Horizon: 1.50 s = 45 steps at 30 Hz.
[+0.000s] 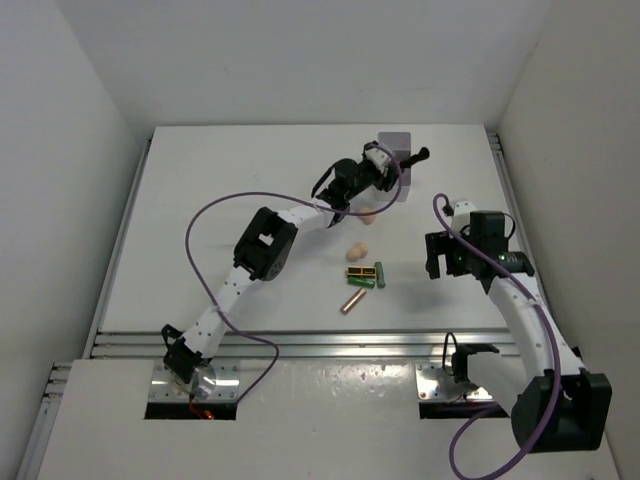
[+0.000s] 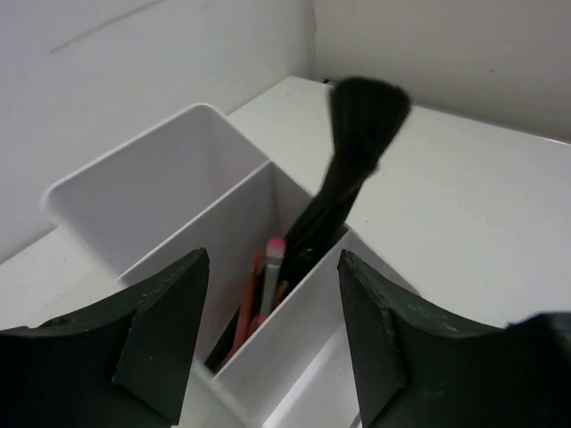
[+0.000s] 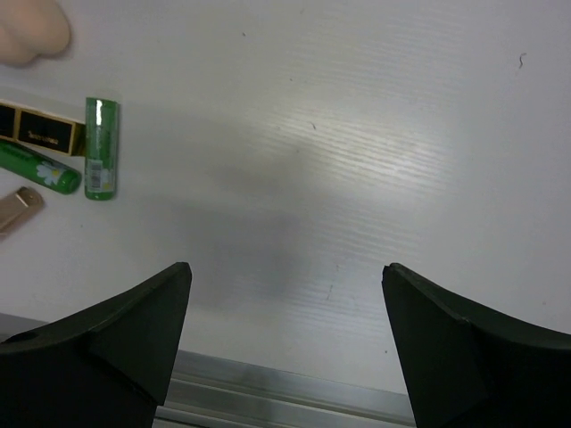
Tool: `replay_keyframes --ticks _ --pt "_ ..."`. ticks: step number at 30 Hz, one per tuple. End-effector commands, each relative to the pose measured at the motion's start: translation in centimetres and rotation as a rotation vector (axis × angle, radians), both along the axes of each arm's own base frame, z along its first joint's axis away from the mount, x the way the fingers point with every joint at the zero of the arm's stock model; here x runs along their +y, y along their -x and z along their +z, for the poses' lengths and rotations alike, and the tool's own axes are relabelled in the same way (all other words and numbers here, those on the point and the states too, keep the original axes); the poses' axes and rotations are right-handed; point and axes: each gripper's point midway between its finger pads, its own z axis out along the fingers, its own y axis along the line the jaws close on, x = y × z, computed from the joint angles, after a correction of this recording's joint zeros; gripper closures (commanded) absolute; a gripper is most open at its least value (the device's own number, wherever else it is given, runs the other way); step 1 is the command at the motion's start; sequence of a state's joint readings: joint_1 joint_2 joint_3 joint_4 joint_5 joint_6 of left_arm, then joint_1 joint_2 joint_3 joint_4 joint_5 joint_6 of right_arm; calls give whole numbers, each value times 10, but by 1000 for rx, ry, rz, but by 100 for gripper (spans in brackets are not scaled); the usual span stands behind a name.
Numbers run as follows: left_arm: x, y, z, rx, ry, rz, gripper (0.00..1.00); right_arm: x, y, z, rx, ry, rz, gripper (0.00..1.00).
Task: Organize the makeup
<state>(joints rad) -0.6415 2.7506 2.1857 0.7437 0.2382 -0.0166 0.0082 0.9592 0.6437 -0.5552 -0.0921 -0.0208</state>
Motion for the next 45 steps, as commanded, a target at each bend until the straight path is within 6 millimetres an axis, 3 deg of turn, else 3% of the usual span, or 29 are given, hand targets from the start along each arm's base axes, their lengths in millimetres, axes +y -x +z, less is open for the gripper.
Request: replay_keyframes --ticks 1,2,3,6,7,9,10,12,13,14,15,17,18,20,21,22,23,24,27,28,30,32,34,35,41,45 --pt "5 11 77 -78 25 -38 34 12 -27 26 -54 -87 -23 13" --pt "12 7 87 -92 15 -24 32 13 -30 28 -55 -90 -27 15" --pt "15 10 110 -120 16 -19 31 19 -31 23 -33 -114 -46 18" --pt "42 -3 132 -97 -11 29 27 33 -45 21 -59 -116 -31 28" --pt "52 -1 157 -107 -4 38 27 44 -52 22 -90 -130 -7 31" --pt "76 -8 156 -35 -51 77 25 58 -55 16 -78 -141 24 35" --pt "91 -2 186 -45 -42 100 25 64 -59 13 -76 -157 19 35" --pt "120 0 171 46 -99 141 25 83 -63 8 -63 -179 57 35" --pt "134 3 173 58 -118 165 25 93 -65 5 -54 -189 75 35" --pt "149 18 204 40 -106 176 25 96 -65 -3 -28 -184 81 35" --pt "169 21 177 102 -176 207 25 105 -69 0 -38 -190 101 37" --pt "192 35 173 143 -228 237 25 114 -68 -16 12 -194 108 41" --pt "217 50 168 187 -280 270 25 121 -72 -15 3 -219 108 44" --pt "242 66 159 238 -321 307 25 128 -69 -32 47 -271 86 54" --pt "255 75 150 274 -342 325 25 131 -71 -31 45 -293 74 56" --pt "276 83 126 330 -372 363 25 136 -72 -33 48 -314 83 57" --pt "290 95 142 309 -356 389 25 138 -72 -37 54 -319 75 59" --pt "301 102 139 317 -360 409 25 142 -71 -39 60 -315 82 59" --pt "338 127 122 360 -389 478 25 146 -71 -42 67 -276 81 59" --pt "350 134 104 390 -412 490 25 147 -71 -42 70 -253 79 59" --pt "362 146 102 395 -409 510 25 140 -71 -46 73 -216 42 60" --pt "376 157 78 446 -416 529 25 132 -68 -52 85 -184 -1 63" --pt "381 162 73 450 -388 546 25 131 -63 -56 105 -172 0 63" --pt "382 170 58 485 -384 546 25 132 -59 -59 122 -163 6 63" --pt "381 195 27 512 -352 521 24 128 -44 -74 172 -114 -5 61" --pt "391 213 -3 568 -352 565 24 134 -41 -79 190 -120 13 61"
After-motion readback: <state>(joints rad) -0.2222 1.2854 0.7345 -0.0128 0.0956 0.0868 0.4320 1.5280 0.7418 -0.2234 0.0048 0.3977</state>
